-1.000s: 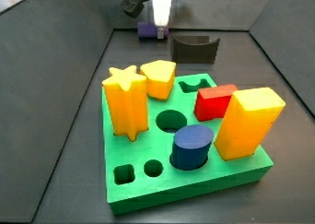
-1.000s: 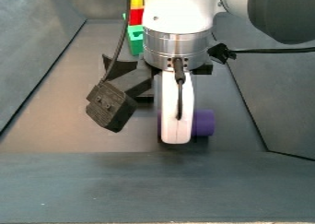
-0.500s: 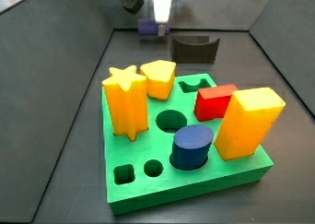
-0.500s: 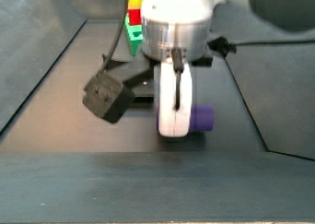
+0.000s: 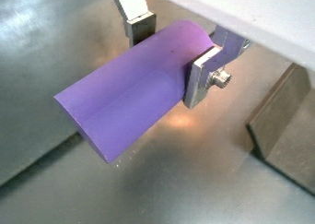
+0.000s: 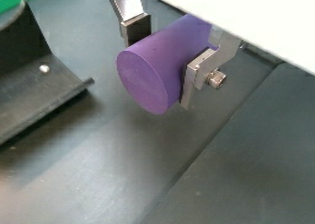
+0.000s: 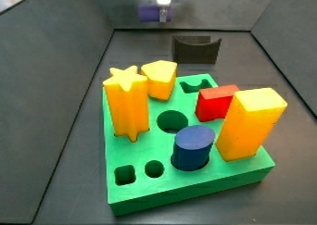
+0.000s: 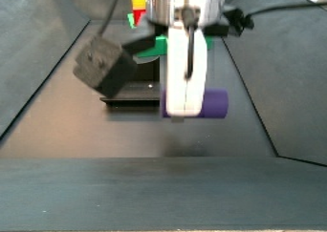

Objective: Pick up the round object. Move up. Place the round object on the fixture. Regrasp the round object. Move to above the board. Insert the round object.
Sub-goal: Place the round object on the fixture.

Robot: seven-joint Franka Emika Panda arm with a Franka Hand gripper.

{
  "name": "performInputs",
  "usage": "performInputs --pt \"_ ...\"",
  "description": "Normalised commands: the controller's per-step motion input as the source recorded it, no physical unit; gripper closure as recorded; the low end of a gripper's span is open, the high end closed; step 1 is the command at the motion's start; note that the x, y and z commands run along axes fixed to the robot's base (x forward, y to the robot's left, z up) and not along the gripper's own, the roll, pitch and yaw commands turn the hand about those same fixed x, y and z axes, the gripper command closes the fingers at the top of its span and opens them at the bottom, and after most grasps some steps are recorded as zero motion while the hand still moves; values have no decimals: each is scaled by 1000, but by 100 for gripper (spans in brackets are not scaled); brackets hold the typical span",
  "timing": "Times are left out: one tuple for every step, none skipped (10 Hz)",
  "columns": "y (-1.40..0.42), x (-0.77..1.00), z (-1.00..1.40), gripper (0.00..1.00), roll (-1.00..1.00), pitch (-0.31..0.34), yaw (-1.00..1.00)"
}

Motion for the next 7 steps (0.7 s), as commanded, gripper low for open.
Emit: performInputs --pt "-4 -14 1000 100 -3 25 -5" --pt "-3 -20 1000 100 2 29 -11" --pt "-1 -24 1000 100 4 33 -13" --pt "0 -28 1000 100 7 38 -15" --pt "3 -30 962 100 9 43 -17" --pt "7 -22 729 100 12 49 -20" --pt "8 -17 555 100 12 58 -23"
